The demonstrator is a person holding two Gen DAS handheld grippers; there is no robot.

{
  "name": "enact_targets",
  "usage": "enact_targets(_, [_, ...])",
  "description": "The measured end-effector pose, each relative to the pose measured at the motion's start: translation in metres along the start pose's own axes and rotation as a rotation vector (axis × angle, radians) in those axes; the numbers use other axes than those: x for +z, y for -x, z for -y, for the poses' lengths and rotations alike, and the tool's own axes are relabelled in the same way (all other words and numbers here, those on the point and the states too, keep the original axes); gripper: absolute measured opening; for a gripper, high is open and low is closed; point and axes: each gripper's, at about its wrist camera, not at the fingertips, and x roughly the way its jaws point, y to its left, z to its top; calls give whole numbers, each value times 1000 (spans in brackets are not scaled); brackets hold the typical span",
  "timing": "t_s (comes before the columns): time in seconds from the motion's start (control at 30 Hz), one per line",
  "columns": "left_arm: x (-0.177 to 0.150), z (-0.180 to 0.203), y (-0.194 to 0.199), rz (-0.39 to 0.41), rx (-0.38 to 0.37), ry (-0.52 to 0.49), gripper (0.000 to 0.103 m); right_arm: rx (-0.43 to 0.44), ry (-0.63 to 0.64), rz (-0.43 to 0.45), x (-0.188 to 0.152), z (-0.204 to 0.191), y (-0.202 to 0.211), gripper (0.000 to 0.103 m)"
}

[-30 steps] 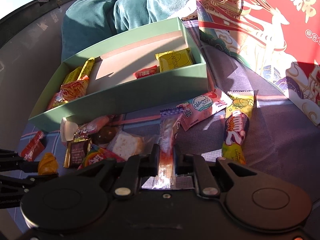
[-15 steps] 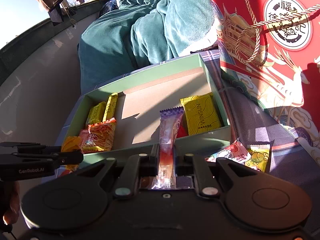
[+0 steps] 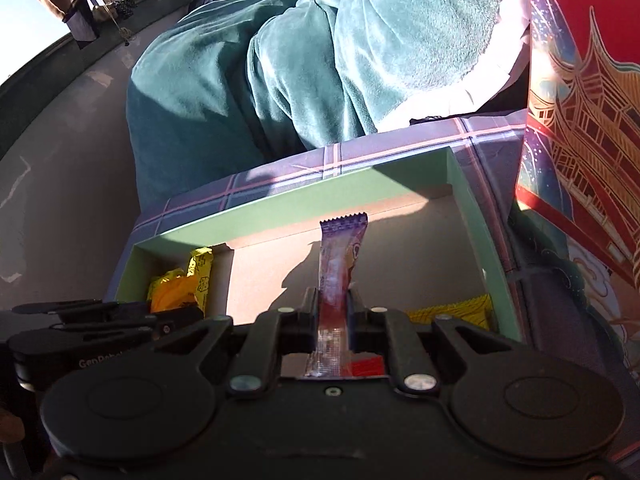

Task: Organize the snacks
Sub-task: 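Carry the stick candy and yellow candy into the green box and open both grippers, then grasp the long red snack bag with the left gripper while the right grasps a blue packet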

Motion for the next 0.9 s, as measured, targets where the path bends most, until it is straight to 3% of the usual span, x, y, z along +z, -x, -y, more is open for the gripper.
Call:
enact_targets(0.13, [13, -9, -19, 2, 26, 32, 31, 26, 16, -2, 16, -1, -21, 16])
enact_targets(0.2, [17, -11, -24, 11, 57, 40, 49, 23, 32, 4, 20, -4, -27, 28])
enact_targets(0.23, [18, -11, -25, 9, 78, 44, 79, 12, 38, 11, 22, -5, -29, 54])
enact_targets(0.27, [17, -11, -24, 24, 97, 45, 96, 3, 45, 24, 25, -6, -28, 81])
enact_targets(0.33, [15, -9, -19, 49, 122, 31, 100, -11, 58, 58, 25, -7, -22, 98])
enact_targets(0.43, [11, -5, -13, 34, 123, 26, 103, -9, 61, 60, 23, -5, -11, 103])
enact_targets(0.9, [-37, 20, 48, 29, 70, 0, 103, -37, 38, 42, -23, 3, 59, 103])
